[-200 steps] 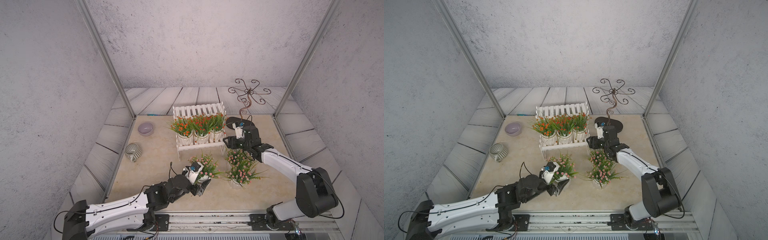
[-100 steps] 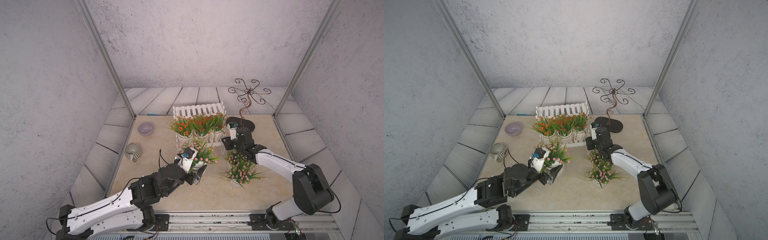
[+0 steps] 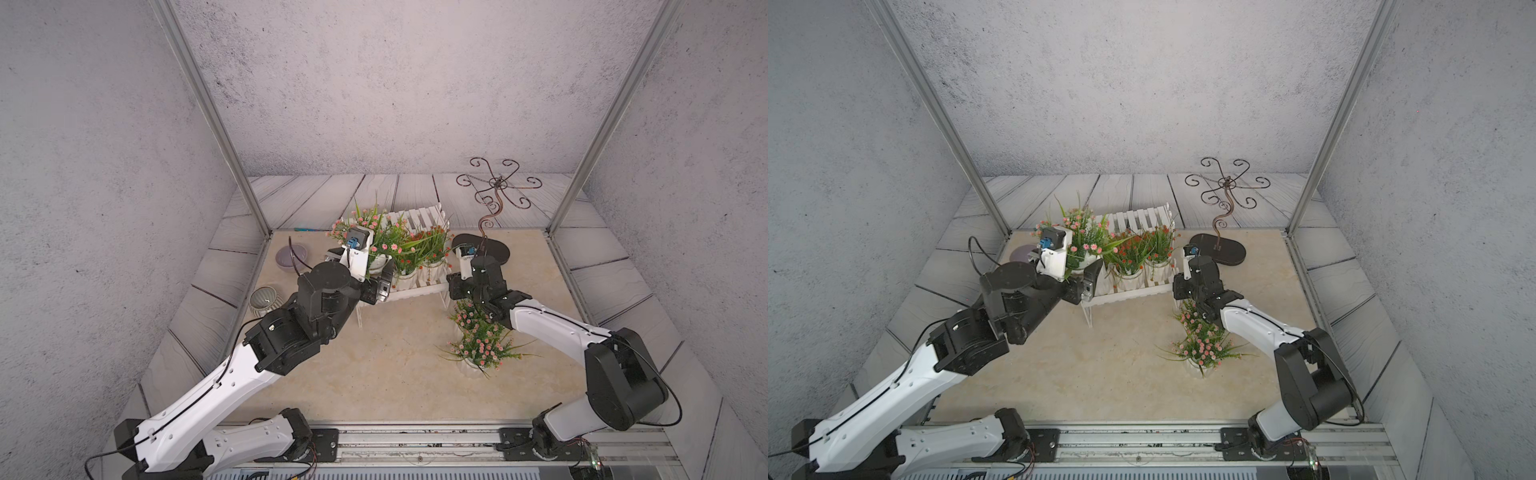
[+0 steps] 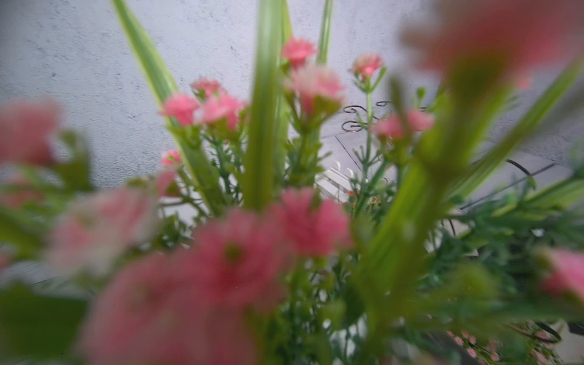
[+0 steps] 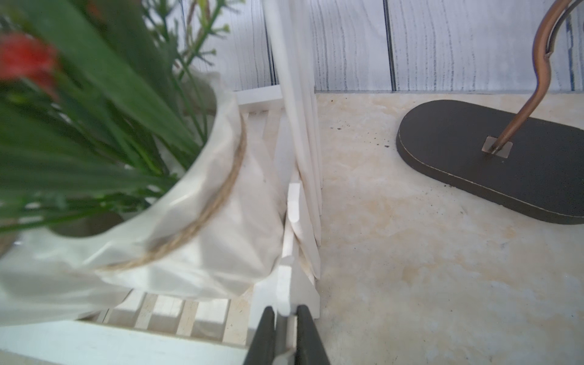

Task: Place the baby's breath potted plants on the rack by color
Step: Move the rack to the center of the board.

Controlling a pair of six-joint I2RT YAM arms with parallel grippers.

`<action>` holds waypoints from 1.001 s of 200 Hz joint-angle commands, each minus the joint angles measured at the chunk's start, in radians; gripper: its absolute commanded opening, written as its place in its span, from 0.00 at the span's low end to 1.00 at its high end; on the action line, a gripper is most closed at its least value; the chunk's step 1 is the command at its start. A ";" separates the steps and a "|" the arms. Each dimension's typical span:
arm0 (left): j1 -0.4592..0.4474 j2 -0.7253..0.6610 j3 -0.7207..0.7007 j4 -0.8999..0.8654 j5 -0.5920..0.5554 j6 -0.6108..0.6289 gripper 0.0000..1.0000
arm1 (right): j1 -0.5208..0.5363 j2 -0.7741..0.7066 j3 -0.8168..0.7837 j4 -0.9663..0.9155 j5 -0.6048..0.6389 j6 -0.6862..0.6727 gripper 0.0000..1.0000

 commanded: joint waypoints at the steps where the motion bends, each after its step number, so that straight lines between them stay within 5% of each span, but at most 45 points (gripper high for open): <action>1: 0.073 0.039 0.078 0.040 0.087 0.003 0.65 | 0.021 -0.027 -0.035 -0.048 -0.017 -0.018 0.07; 91: 0.320 0.257 0.207 0.133 0.267 -0.048 0.65 | 0.051 -0.081 -0.098 -0.062 0.021 0.001 0.02; 200: 0.430 0.477 0.321 0.219 0.323 -0.038 0.65 | 0.092 -0.146 -0.169 -0.079 0.056 0.023 0.03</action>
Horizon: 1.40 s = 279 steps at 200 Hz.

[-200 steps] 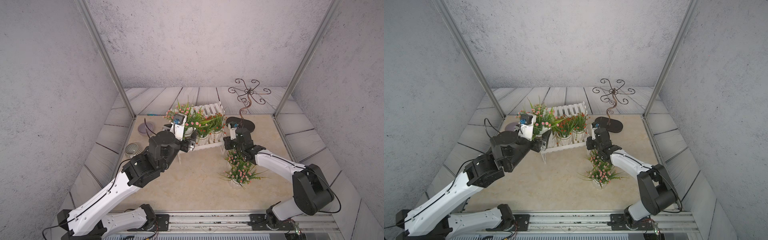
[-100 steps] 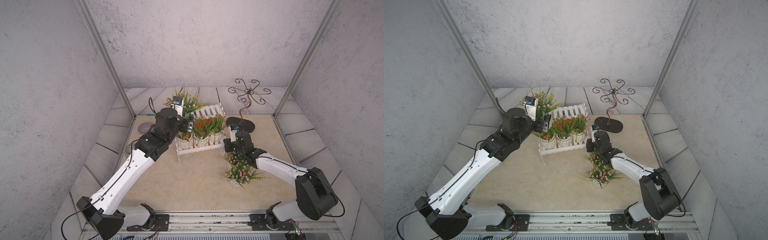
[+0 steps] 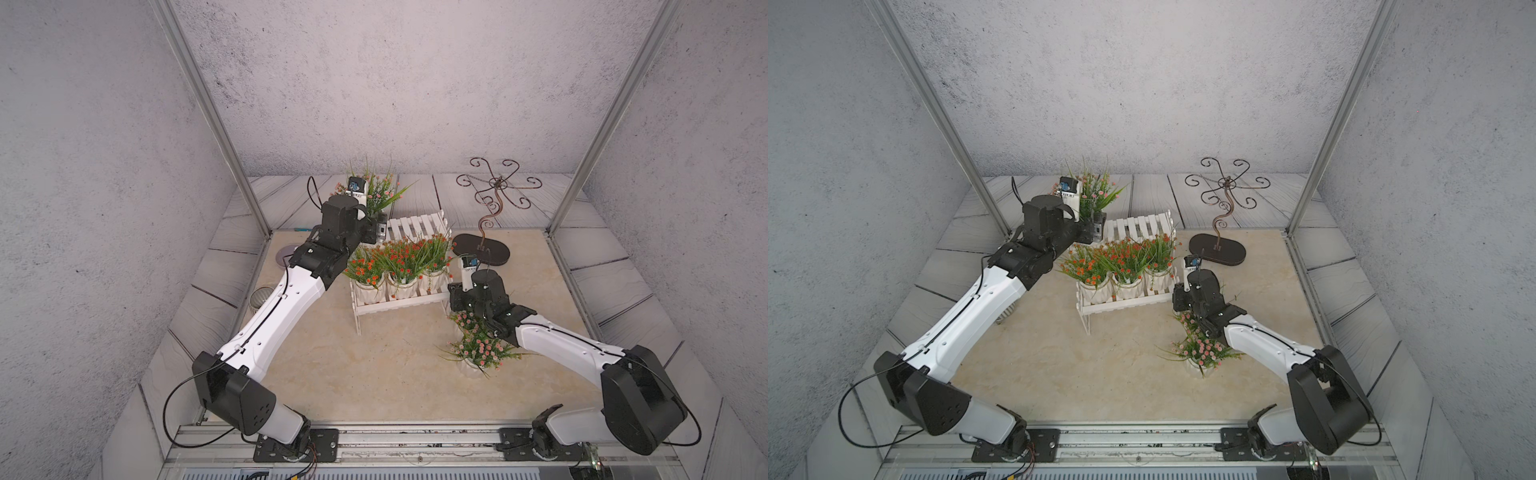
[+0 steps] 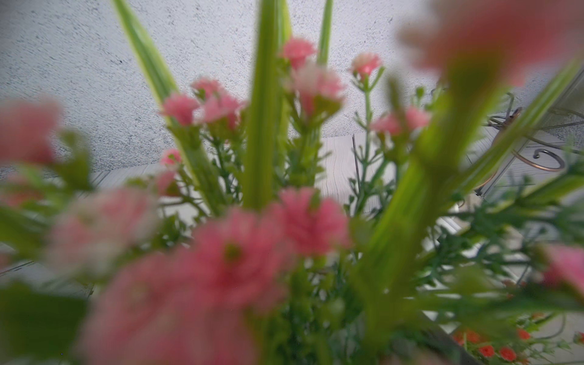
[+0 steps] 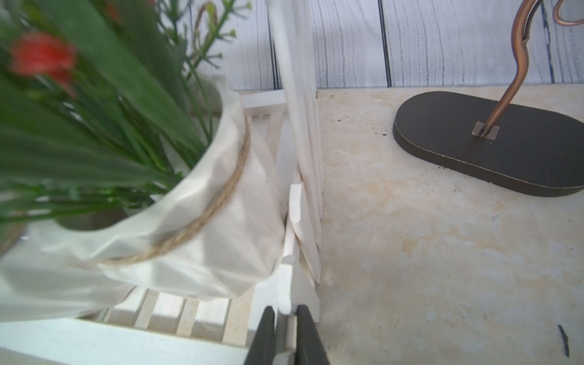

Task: Place the baby's breath potted plants on the rack by color
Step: Move the rack to the center of the board, then place the baby's breath potted plant on the rack.

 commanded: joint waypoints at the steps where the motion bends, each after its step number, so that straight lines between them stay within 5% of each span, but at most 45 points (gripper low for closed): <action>1: 0.019 0.006 0.055 0.112 0.009 -0.002 0.65 | 0.024 -0.021 -0.037 -0.103 -0.026 -0.019 0.03; 51: 0.040 0.034 0.065 0.126 0.003 0.010 0.64 | 0.024 -0.029 -0.034 -0.111 -0.018 -0.029 0.10; 201: 0.110 0.099 0.128 0.108 0.078 0.001 0.63 | 0.026 -0.001 -0.005 -0.126 -0.030 -0.046 0.11; 279: 0.109 0.012 -0.037 0.138 0.107 -0.024 0.63 | 0.026 0.015 0.003 -0.123 -0.028 -0.046 0.11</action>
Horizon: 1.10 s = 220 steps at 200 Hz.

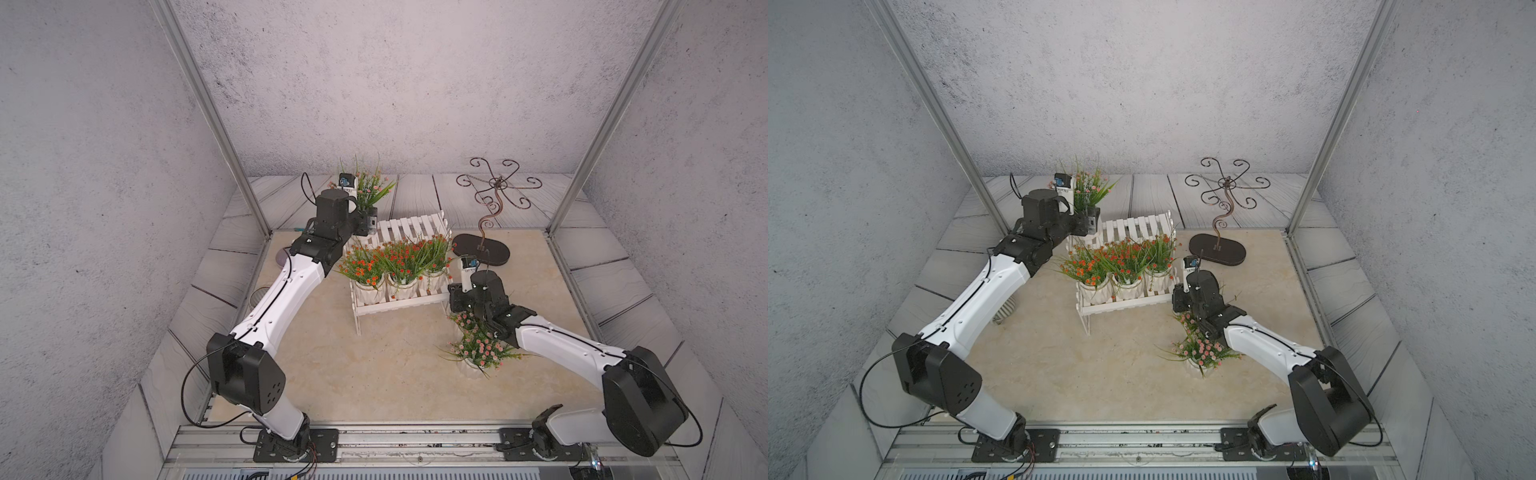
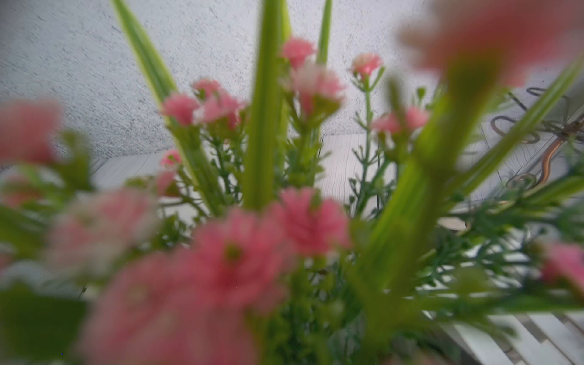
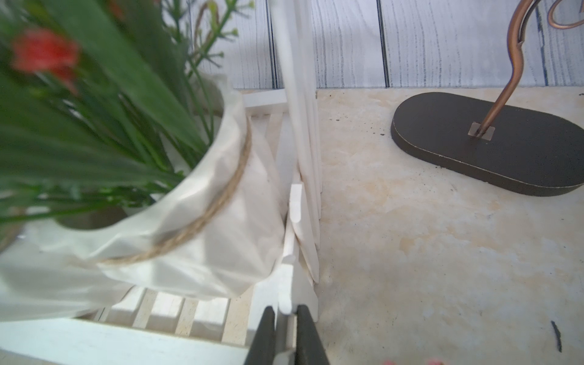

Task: Place the baby's breath potted plants on the rack by color
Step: Place the baby's breath potted plant on the rack.

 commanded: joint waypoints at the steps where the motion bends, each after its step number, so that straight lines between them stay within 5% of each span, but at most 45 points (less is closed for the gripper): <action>1: 0.005 -0.067 -0.037 0.067 0.018 -0.011 0.63 | 0.019 0.016 0.000 -0.115 -0.042 -0.041 0.11; 179: 0.004 -0.120 -0.075 0.004 0.017 0.018 0.64 | 0.036 0.045 0.004 -0.099 -0.055 -0.029 0.15; 193: 0.004 -0.114 -0.068 -0.010 0.018 0.020 0.66 | 0.037 0.047 0.006 -0.101 -0.059 -0.032 0.27; 220: 0.004 -0.111 -0.067 -0.020 0.024 0.017 0.79 | 0.049 0.035 0.003 -0.103 -0.043 -0.047 0.73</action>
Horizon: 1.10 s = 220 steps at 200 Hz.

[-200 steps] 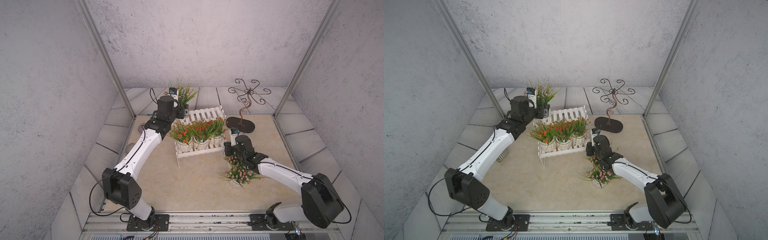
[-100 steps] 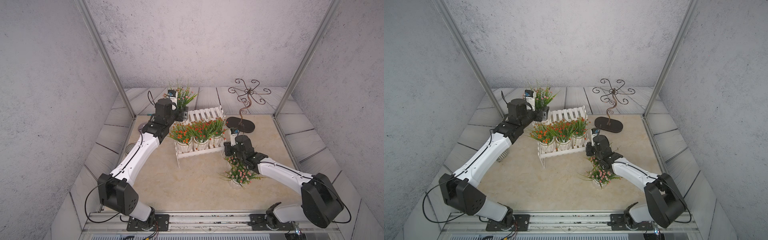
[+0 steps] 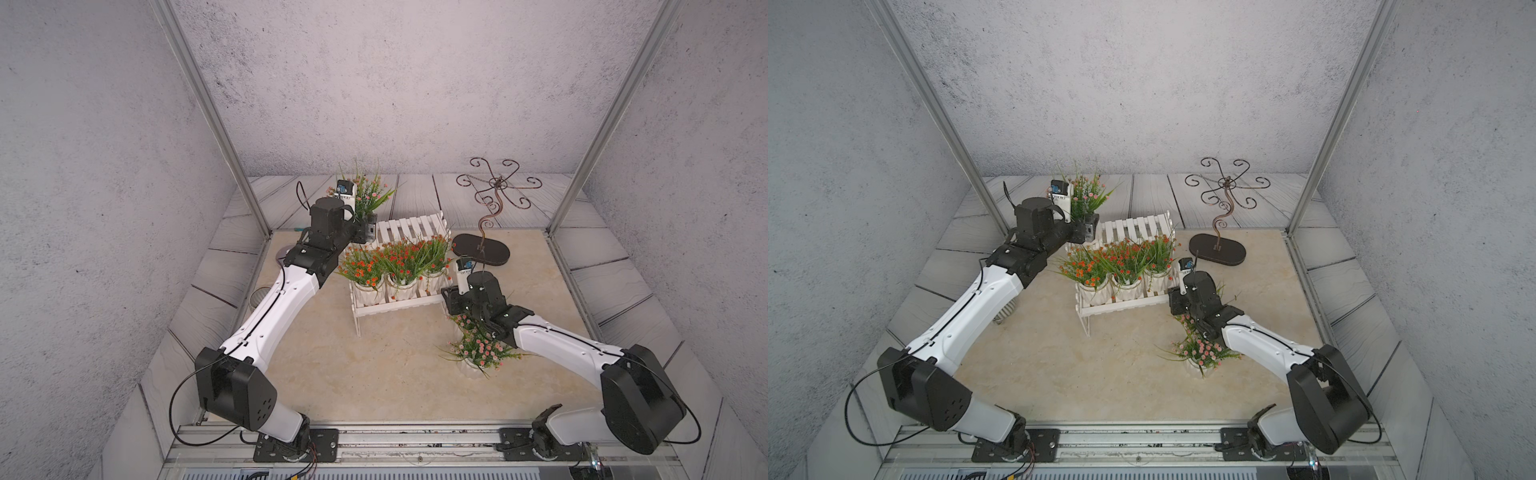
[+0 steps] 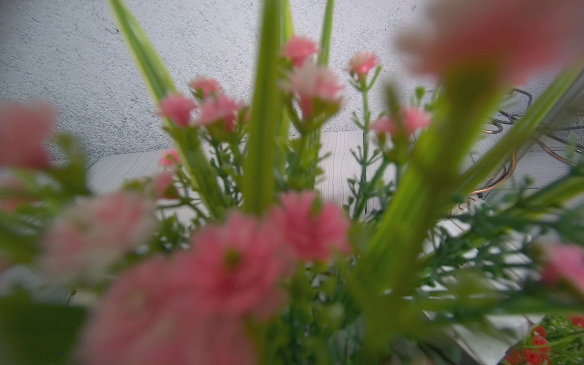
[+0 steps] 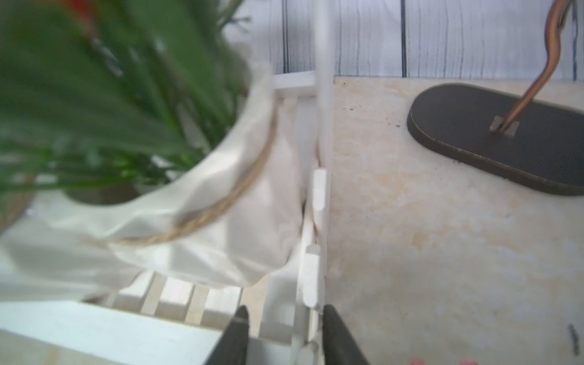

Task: Place the baby's breath potted plants on the rack by color
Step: Place the baby's breath potted plant on the rack.

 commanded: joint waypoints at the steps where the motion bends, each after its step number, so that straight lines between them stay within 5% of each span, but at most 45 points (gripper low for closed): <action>1: 0.006 -0.026 0.026 -0.036 -0.014 0.009 0.80 | 0.021 0.023 -0.007 -0.075 -0.021 -0.029 0.74; 20: 0.006 -0.028 0.026 -0.043 -0.013 0.010 0.91 | 0.027 0.003 -0.011 -0.078 -0.006 -0.040 0.88; 48: 0.006 -0.034 0.026 -0.048 -0.016 0.011 1.00 | 0.029 -0.031 -0.013 -0.086 0.010 -0.050 0.94; 220: 0.006 -0.067 0.012 0.028 0.105 0.006 0.99 | 0.029 -0.141 0.011 -0.155 0.021 -0.084 0.99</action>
